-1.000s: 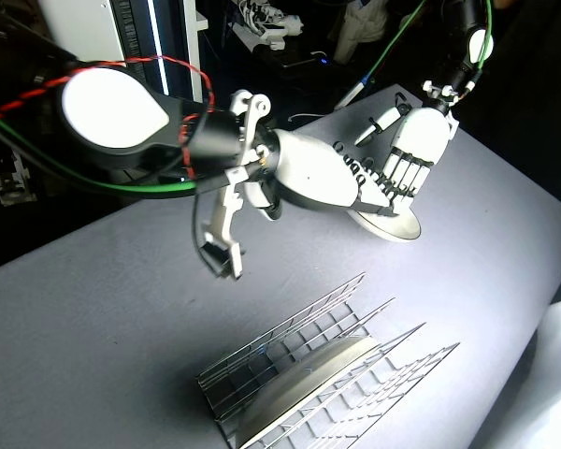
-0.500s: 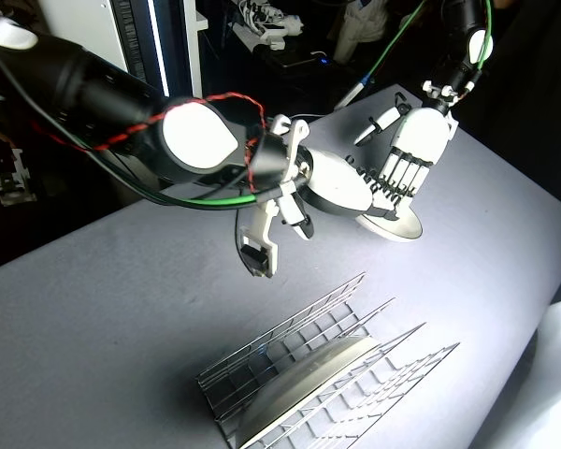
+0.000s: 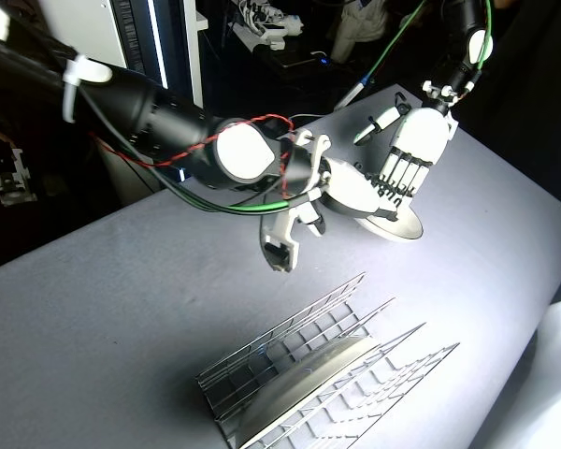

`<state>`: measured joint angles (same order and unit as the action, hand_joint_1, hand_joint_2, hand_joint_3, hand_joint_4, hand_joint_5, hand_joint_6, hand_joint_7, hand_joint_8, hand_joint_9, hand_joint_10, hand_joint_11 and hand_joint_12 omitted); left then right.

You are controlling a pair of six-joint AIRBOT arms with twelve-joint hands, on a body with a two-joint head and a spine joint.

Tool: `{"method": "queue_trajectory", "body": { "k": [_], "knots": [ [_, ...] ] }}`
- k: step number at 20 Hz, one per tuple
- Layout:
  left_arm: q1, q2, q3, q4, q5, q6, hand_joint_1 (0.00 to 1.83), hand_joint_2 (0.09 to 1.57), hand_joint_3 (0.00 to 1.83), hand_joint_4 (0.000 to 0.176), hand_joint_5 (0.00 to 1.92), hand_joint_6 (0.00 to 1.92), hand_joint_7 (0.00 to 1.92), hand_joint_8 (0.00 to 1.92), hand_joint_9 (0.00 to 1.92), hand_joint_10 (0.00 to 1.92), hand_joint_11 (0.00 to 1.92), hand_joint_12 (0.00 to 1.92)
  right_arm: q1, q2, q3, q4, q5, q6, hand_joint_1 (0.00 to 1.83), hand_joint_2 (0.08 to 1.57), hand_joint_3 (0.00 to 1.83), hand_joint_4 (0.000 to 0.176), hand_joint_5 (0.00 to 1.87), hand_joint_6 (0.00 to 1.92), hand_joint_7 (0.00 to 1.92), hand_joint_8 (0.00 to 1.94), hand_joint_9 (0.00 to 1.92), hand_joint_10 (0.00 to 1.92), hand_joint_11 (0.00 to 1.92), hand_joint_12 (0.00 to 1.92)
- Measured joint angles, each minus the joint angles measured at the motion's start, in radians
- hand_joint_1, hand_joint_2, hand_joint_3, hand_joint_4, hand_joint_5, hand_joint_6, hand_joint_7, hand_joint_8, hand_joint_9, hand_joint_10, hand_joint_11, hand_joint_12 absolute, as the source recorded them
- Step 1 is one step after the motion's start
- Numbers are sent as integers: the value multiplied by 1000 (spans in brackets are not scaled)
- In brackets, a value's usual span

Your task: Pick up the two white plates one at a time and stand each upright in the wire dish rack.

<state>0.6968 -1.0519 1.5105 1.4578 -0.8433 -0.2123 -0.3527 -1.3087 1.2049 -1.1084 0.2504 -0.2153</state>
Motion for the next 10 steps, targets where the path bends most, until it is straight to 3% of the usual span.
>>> {"method": "queue_trajectory", "body": {
  "k": [8, 10],
  "knots": [
    [0, -2, 1, 0, -2, 0, 0, 1127, 0, 0, 18, 3, 0, 0, 0, 0, 0, 0, -26, -105, 105, 16, 1, 0, 1384, 1075, 5, 0, 0, 0, 0, 0, 0, 0, 0, 283],
    [0, -3, 2, 0, -3, 0, 0, 1128, 0, 0, 23, 6, 0, 0, 0, 0, 3, 1, -26, -130, 134, 16, 7, 0, 1374, 1082, 4, 0, 0, 0, 0, 0, 0, 0, 0, 388]
  ]
}}
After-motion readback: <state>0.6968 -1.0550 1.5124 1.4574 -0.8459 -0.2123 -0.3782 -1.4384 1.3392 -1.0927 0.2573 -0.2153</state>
